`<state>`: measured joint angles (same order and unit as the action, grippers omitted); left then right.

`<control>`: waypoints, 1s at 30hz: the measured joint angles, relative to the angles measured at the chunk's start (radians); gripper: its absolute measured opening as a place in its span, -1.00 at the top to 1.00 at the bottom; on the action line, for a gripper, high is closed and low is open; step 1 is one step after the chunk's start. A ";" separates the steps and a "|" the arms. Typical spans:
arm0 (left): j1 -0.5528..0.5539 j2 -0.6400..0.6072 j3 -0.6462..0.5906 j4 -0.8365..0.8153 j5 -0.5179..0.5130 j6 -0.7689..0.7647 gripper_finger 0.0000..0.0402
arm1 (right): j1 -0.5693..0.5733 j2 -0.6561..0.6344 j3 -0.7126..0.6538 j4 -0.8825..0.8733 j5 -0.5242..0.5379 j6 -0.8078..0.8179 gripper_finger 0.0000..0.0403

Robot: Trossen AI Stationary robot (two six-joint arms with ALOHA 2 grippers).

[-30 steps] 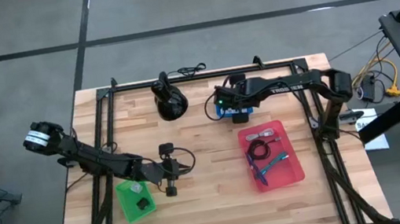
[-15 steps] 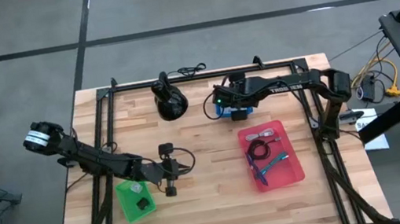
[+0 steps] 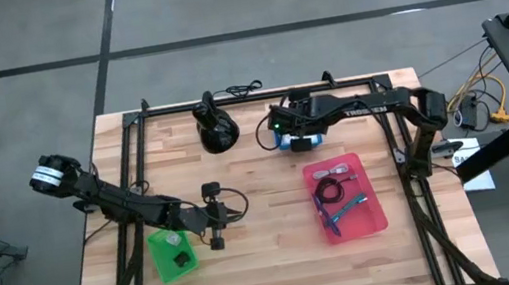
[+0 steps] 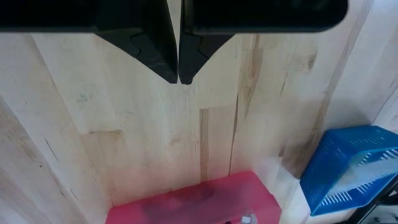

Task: Pick and place items into bin
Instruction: Return to Home position

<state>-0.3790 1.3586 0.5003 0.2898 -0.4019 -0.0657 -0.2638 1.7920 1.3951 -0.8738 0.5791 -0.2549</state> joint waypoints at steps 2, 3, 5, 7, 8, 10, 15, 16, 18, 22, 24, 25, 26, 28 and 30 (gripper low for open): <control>0.000 0.000 0.000 0.000 0.000 0.000 1.00 | 0.000 -0.002 0.013 -0.002 0.000 0.016 0.29; 0.000 0.000 0.000 0.000 0.000 0.000 1.00 | 0.000 -0.002 0.021 -0.005 0.000 0.021 0.29; 0.000 0.000 0.000 0.000 0.000 0.000 1.00 | 0.000 -0.003 0.034 -0.015 0.000 0.034 0.31; 0.000 0.000 0.000 0.000 0.000 0.001 1.00 | 0.003 -0.003 0.050 -0.024 0.000 0.057 0.32; 0.000 0.000 0.000 0.000 0.000 0.001 1.00 | 0.006 -0.003 0.061 -0.035 0.000 0.074 0.33; 0.000 0.000 0.000 0.000 0.000 0.004 1.00 | 0.017 -0.006 0.081 -0.046 -0.002 0.108 0.35; 0.000 -0.010 0.000 0.001 -0.005 0.028 1.00 | 0.088 -0.060 0.081 0.000 -0.095 0.122 0.42; 0.000 -0.013 0.000 0.000 -0.008 0.028 1.00 | 0.107 -0.079 0.073 0.019 -0.117 0.122 0.44; 0.000 -0.018 0.003 0.001 -0.008 0.028 1.00 | 0.149 -0.124 0.047 0.058 -0.168 0.125 0.47; 0.000 -0.020 0.006 0.015 -0.008 0.028 1.00 | 0.245 -0.245 -0.055 0.219 -0.293 0.147 0.55; 0.000 -0.020 0.006 0.022 -0.008 0.028 1.00 | 0.298 -0.320 -0.138 0.321 -0.323 0.151 0.59; 0.000 -0.020 0.006 0.022 -0.009 0.028 1.00 | 0.324 -0.358 -0.181 0.360 -0.326 0.151 0.61; 0.000 -0.020 0.006 0.020 -0.011 0.028 1.00 | 0.348 -0.401 -0.231 0.405 -0.329 0.151 0.63; 0.000 -0.020 0.006 0.017 -0.019 0.028 1.00 | 0.387 -0.490 -0.334 0.491 -0.329 0.156 0.67; 0.000 -0.020 0.006 0.019 -0.020 0.028 1.00 | 0.415 -0.590 -0.444 0.566 -0.327 0.175 0.71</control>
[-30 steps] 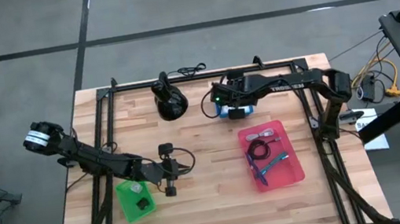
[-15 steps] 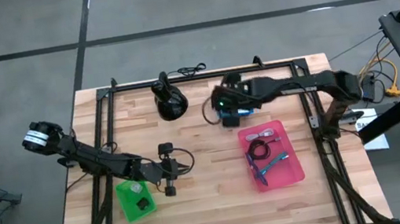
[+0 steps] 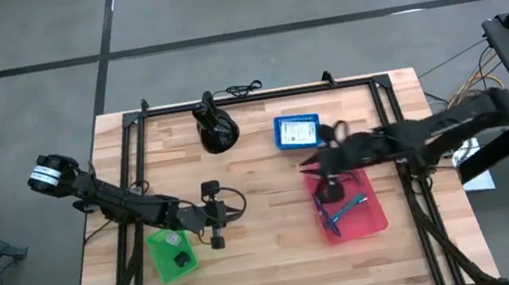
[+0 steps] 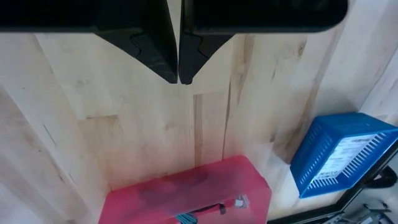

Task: Pick and place items into bin
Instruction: Return to Home position

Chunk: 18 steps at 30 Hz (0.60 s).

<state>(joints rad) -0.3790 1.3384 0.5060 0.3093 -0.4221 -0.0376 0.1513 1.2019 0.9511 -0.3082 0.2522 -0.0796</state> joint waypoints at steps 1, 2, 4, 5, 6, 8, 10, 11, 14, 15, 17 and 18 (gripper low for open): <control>0.000 0.000 -0.001 0.000 -0.003 0.000 1.00 | 0.010 -0.051 -0.055 0.039 0.000 0.008 0.72; 0.000 0.000 -0.002 0.001 -0.005 0.000 1.00 | 0.020 -0.101 -0.110 0.069 0.000 0.015 0.73; 0.000 0.000 -0.002 0.001 -0.005 0.000 1.00 | 0.032 -0.203 -0.215 0.106 -0.004 0.025 0.75; 0.000 0.000 -0.002 0.000 -0.006 0.000 1.00 | 0.036 -0.255 -0.260 0.116 -0.005 0.031 0.76; 0.000 0.000 -0.001 0.000 -0.006 0.000 1.00 | 0.039 -0.307 -0.307 0.122 -0.004 0.033 0.76; 0.000 0.000 0.000 0.001 -0.006 0.000 1.00 | 0.039 -0.410 -0.390 0.126 -0.005 0.047 0.76; 0.000 0.000 -0.002 0.006 -0.006 0.000 1.00 | 0.039 -0.513 -0.464 0.127 -0.021 0.047 0.76; 0.000 0.000 -0.002 0.005 -0.006 0.001 1.00 | 0.039 -0.563 -0.496 0.125 -0.023 0.047 0.76; 0.000 0.000 -0.002 0.005 -0.006 0.001 1.00 | 0.038 -0.713 -0.567 0.129 -0.022 0.037 0.76; 0.000 0.000 -0.002 0.004 -0.006 0.001 1.00 | 0.038 -0.762 -0.585 0.133 -0.022 0.027 0.76; 0.000 0.000 -0.002 0.004 -0.006 0.001 1.00 | 0.039 -0.863 -0.610 0.140 -0.027 0.009 0.76; 0.000 0.000 -0.002 0.005 -0.006 0.001 1.00 | 0.038 -0.916 -0.621 0.138 -0.028 0.002 0.76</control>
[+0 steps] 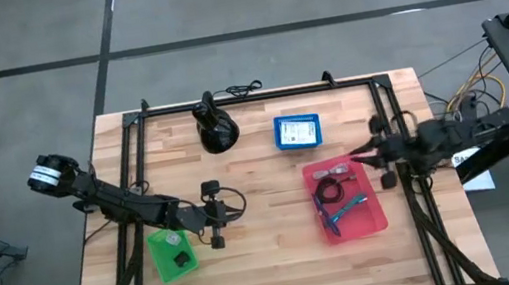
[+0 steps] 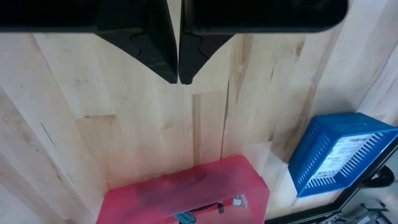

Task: Pick and place items into bin
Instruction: Return to Home position

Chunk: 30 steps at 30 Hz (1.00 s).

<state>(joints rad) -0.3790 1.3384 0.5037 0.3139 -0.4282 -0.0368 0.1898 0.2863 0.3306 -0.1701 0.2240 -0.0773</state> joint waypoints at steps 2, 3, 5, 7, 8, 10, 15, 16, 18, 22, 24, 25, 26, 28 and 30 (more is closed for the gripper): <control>0.000 0.000 0.000 0.000 0.000 0.000 1.00 | 0.000 -0.097 -0.011 0.002 -0.014 -0.006 0.76; 0.000 0.000 0.000 0.000 0.000 0.000 1.00 | 0.000 -0.143 -0.016 -0.001 -0.028 -0.005 0.76; 0.000 0.000 -0.001 0.000 0.000 0.000 1.00 | 0.000 -0.220 -0.027 -0.004 -0.051 0.000 0.76; 0.000 0.000 -0.002 -0.001 0.000 0.000 1.00 | 0.000 -0.284 -0.040 -0.004 -0.047 0.018 0.76; 0.000 0.000 -0.002 0.000 0.000 0.000 1.00 | -0.001 -0.287 -0.049 0.003 -0.040 0.031 0.77; 0.000 0.000 -0.002 0.001 0.000 0.000 1.00 | 0.000 -0.284 -0.061 0.008 -0.043 0.052 0.77; 0.000 0.000 -0.003 0.013 0.000 0.003 1.00 | 0.000 -0.224 -0.149 0.088 -0.050 0.073 0.77; 0.000 0.000 -0.003 0.014 0.000 0.007 1.00 | 0.000 -0.212 -0.172 0.122 -0.050 0.071 0.77; 0.000 0.000 -0.003 0.020 0.000 0.023 1.00 | 0.000 -0.204 -0.220 0.192 -0.051 0.073 0.77; 0.000 0.000 -0.004 0.026 -0.001 0.025 1.00 | 0.000 -0.207 -0.311 0.316 -0.076 0.075 0.77; 0.000 0.003 -0.012 0.083 0.001 0.027 1.00 | 0.000 -0.210 -0.322 0.327 -0.071 0.077 0.77; 0.000 0.007 -0.019 0.129 0.006 0.052 1.00 | 0.000 -0.210 -0.322 0.328 -0.068 0.079 0.77; 0.000 0.010 -0.023 0.169 0.010 0.099 1.00 | 0.000 -0.210 -0.322 0.335 -0.068 0.082 0.77; 0.003 0.010 -0.024 0.235 0.034 0.194 1.00 | 0.000 -0.211 -0.322 0.349 -0.068 0.080 0.77; 0.017 0.002 -0.024 0.295 0.074 0.260 1.00 | 0.000 -0.212 -0.322 0.362 -0.068 0.061 0.77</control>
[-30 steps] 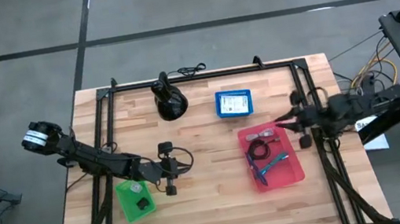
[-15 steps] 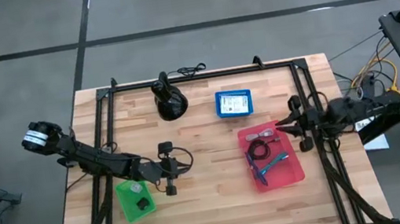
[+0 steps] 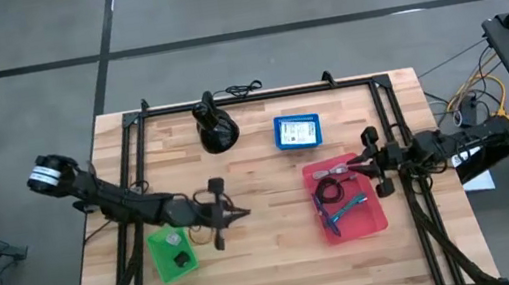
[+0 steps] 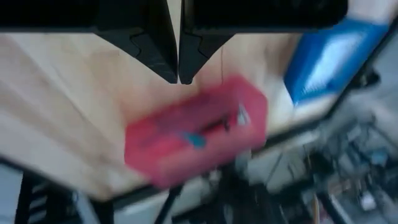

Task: Pick and place items into bin
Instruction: Return to Home position

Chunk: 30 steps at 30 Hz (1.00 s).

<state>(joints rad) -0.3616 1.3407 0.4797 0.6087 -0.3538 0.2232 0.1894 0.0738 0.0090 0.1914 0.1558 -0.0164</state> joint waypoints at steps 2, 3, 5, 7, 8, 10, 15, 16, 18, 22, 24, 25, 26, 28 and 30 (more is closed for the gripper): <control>0.033 -0.012 0.000 0.054 0.059 0.048 1.00 | 0.000 0.000 0.000 -0.001 0.000 -0.016 0.77; 0.057 -0.023 0.000 0.065 0.090 0.063 1.00 | 0.000 0.001 0.000 -0.002 0.000 -0.017 0.77; 0.116 -0.059 0.000 0.056 0.166 0.075 1.00 | 0.000 0.002 0.000 -0.007 0.000 -0.017 0.77; 0.187 -0.104 0.001 0.023 0.212 0.073 1.00 | 0.000 0.002 0.000 -0.019 0.000 -0.018 0.77; 0.221 -0.134 0.001 -0.009 0.217 0.071 1.00 | 0.000 0.003 0.000 -0.024 0.000 -0.017 0.77; 0.288 -0.201 -0.007 -0.070 0.218 0.052 1.00 | 0.000 0.003 0.000 -0.038 0.000 -0.018 0.77; 0.360 -0.391 -0.104 -0.118 0.219 0.025 1.00 | 0.000 0.007 0.000 -0.063 0.001 -0.017 0.77; 0.360 -0.436 -0.138 -0.110 0.221 0.026 1.00 | 0.000 0.008 0.000 -0.063 0.001 -0.017 0.76; 0.360 -0.525 -0.216 -0.081 0.222 0.026 1.00 | 0.000 0.009 0.000 -0.064 0.001 -0.021 0.76; 0.360 -0.691 -0.360 -0.022 0.221 0.018 1.00 | 0.000 0.009 0.000 -0.064 0.001 -0.021 0.76; 0.360 -0.782 -0.411 -0.044 0.221 0.015 1.00 | 0.000 0.009 0.000 -0.065 0.001 -0.020 0.76; 0.360 -0.823 -0.432 -0.057 0.220 0.005 1.00 | 0.000 0.009 0.000 -0.067 0.001 -0.020 0.76; 0.360 -0.862 -0.449 -0.072 0.220 -0.008 1.00 | 0.000 0.009 0.000 -0.070 0.001 -0.020 0.76; 0.360 -0.924 -0.465 -0.128 0.219 -0.032 1.00 | 0.000 0.009 0.000 -0.077 0.001 -0.021 0.76; 0.360 -0.993 -0.469 -0.215 0.223 -0.035 1.00 | 0.000 0.011 0.000 -0.076 0.002 -0.020 0.76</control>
<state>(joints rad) -0.0017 0.3472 0.0109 0.3937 -0.1305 0.1880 0.1890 0.0849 0.0093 0.1158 0.1574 -0.0368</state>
